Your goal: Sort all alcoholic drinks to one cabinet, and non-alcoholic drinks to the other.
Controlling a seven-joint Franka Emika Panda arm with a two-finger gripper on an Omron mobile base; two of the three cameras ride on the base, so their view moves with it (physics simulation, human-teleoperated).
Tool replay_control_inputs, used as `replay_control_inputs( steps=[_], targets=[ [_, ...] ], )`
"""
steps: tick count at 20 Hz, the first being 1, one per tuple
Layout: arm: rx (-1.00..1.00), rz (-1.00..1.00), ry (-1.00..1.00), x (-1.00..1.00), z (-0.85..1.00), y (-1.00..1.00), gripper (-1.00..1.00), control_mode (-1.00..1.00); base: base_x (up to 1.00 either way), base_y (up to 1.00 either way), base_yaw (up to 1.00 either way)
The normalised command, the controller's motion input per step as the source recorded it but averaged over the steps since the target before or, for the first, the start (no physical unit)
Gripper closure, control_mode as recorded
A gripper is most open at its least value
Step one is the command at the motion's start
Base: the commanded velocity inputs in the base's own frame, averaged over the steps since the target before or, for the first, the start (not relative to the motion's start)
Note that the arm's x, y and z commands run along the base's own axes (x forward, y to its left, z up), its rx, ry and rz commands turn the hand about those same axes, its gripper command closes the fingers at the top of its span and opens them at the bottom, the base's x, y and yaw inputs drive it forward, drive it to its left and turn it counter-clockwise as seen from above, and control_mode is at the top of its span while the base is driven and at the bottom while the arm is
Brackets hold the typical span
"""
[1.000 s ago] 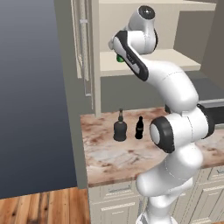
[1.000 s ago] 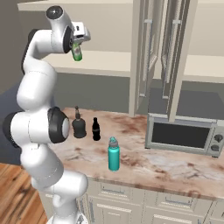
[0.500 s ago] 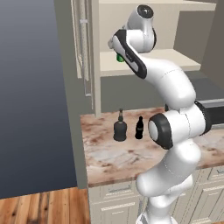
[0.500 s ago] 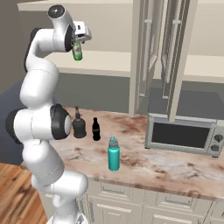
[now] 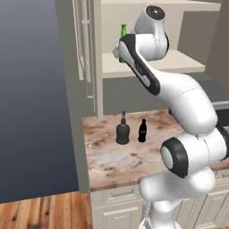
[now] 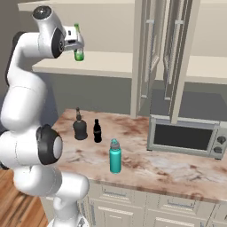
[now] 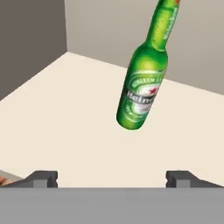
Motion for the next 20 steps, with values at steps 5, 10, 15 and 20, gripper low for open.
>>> replay_control_inputs(
  steps=[5, 10, 15, 20],
  targets=[
    [0.05, -0.03, 0.0, -1.0, -0.82, 0.0, -1.0, -1.0, 0.0, 0.0, 0.0],
    [0.03, -0.03, 0.0, -1.0, -0.84, 0.0, -1.0, -1.0, 0.0, 0.0, 0.0],
    [0.03, -0.04, 0.05, -0.99, -0.89, 0.0, -1.0, -1.0, 0.0, 0.0, 0.0],
    [0.0, -0.04, 0.07, -0.27, -0.89, 0.0, -1.0, -1.0, 0.0, 0.0, 0.0]
  ],
)
